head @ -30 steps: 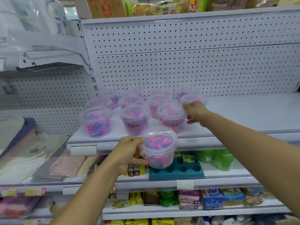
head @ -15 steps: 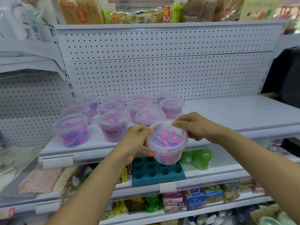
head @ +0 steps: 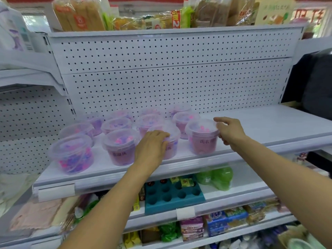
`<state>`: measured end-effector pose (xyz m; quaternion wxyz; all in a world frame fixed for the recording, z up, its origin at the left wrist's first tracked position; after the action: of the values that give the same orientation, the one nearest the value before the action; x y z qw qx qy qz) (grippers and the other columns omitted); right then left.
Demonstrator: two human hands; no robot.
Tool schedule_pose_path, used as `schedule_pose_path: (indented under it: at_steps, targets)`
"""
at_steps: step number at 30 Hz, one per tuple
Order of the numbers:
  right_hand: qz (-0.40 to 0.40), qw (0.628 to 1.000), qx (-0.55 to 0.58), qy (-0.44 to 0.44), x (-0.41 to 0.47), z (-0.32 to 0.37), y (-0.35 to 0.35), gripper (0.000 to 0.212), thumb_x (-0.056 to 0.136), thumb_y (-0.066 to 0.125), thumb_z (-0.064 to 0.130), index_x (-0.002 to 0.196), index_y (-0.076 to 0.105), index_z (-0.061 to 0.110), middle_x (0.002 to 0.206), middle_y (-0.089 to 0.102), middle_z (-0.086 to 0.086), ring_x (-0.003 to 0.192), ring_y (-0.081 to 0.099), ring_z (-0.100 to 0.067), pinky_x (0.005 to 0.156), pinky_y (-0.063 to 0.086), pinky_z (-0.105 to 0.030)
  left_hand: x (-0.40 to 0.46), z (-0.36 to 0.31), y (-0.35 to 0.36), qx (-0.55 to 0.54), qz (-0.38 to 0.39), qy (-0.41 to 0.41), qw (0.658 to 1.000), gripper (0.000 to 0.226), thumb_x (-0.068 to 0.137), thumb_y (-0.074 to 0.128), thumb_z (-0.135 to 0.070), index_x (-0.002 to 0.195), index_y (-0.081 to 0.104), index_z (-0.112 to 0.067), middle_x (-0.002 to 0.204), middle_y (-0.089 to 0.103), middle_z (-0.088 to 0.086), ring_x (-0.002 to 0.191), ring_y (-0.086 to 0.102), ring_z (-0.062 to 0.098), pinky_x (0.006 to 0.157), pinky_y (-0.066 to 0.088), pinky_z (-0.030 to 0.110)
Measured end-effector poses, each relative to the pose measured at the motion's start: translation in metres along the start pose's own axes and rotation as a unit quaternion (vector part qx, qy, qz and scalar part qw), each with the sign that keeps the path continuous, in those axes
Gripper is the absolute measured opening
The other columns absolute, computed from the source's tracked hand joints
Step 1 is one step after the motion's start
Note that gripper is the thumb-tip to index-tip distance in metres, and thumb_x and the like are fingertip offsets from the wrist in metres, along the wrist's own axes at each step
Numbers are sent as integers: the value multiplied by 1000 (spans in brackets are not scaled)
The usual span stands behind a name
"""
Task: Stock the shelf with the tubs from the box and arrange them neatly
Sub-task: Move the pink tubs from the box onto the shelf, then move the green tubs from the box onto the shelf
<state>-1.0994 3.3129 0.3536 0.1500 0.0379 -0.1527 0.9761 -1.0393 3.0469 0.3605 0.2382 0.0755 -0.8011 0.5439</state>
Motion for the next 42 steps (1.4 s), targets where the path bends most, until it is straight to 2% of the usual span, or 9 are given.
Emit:
schedule_pose_path:
  at_steps: [4, 8, 14, 17, 20, 23, 26, 32, 42]
  targets:
    - [-38, 999, 1, 6, 2, -4, -1, 33, 94, 44, 14, 117, 66, 22, 62, 57, -7, 48, 47, -21, 45, 39, -29, 2, 1, 0, -1, -2, 1, 1000, 31, 99, 45, -26, 128, 56, -25, 132, 54, -7, 122, 43, 16, 87, 47, 37]
    - [14, 999, 40, 30, -1, -11, 7, 33, 93, 50, 18, 124, 60, 16, 64, 56, -9, 49, 50, -22, 47, 48, -30, 2, 2, 0, -5, -2, -1, 1000, 32, 99, 44, -26, 128, 56, -25, 133, 54, -7, 122, 42, 16, 86, 48, 40]
    - [62, 997, -37, 9, -11, -9, 13, 71, 72, 76, 45, 134, 49, 23, 110, 59, -16, 63, 57, -21, 53, 53, -30, 2, 2, 1, -13, -14, 5, 1000, 31, 99, 43, -24, 127, 56, -23, 131, 55, -6, 122, 42, 17, 87, 48, 39]
    - [62, 993, -96, -11, -16, -6, 14, 71, 77, 66, 54, 138, 43, 27, 117, 58, -11, 76, 62, -24, 61, 54, -35, 0, 0, 1, -18, -20, 7, 1000, 31, 98, 44, -24, 126, 56, -20, 130, 55, -3, 121, 42, 18, 92, 44, 39]
    - [57, 961, -262, -74, -27, -3, 7, 70, 86, 46, 64, 145, 30, 30, 138, 46, -11, 115, 53, -33, 92, 47, -46, -3, -10, -1, 22, -29, 16, 999, 37, 96, 49, -30, 129, 55, -16, 132, 55, 3, 124, 42, 23, 105, 33, 37]
    - [20, 922, -354, -157, -50, -5, -16, 66, 91, 39, 61, 147, 25, 29, 140, 38, -11, 126, 38, -33, 92, 40, -47, -20, -42, -5, 25, -80, 64, 994, 39, 92, 56, -31, 127, 57, -14, 129, 58, 5, 123, 46, 26, 108, 31, 41]
    - [-22, 902, -371, -218, -73, -17, -53, 54, 94, 44, 49, 142, 39, 24, 139, 41, -8, 125, 37, -27, 92, 40, -41, -42, -91, 13, -7, -84, 117, 990, 39, 89, 60, -32, 125, 58, -17, 124, 60, 2, 114, 51, 23, 100, 38, 40]
    - [-31, 895, -388, -216, -105, -91, -145, 38, 94, 50, 38, 128, 56, 21, 124, 55, -6, 115, 49, -27, 86, 46, -42, -73, -180, 109, -85, 41, 130, 987, 41, 92, 54, -40, 130, 53, -25, 127, 55, -7, 115, 49, 14, 89, 42, 30]
    - [33, 925, -376, 46, -99, -316, -380, 32, 94, 50, 37, 119, 63, 21, 116, 63, -2, 102, 59, -20, 82, 51, -42, -140, -349, 362, -227, 317, 23, 921, 40, 91, 54, -44, 129, 51, -32, 131, 53, -10, 119, 50, 11, 93, 43, 28]
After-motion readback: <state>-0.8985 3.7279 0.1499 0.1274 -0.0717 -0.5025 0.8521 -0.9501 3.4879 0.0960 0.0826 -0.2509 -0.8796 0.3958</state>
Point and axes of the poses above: each hand's wrist, its own x-axis towards the middle knuckle, its own y-axis out of the palm, z = x × y, the point moved 8 cm from there along x, towards the middle knuckle
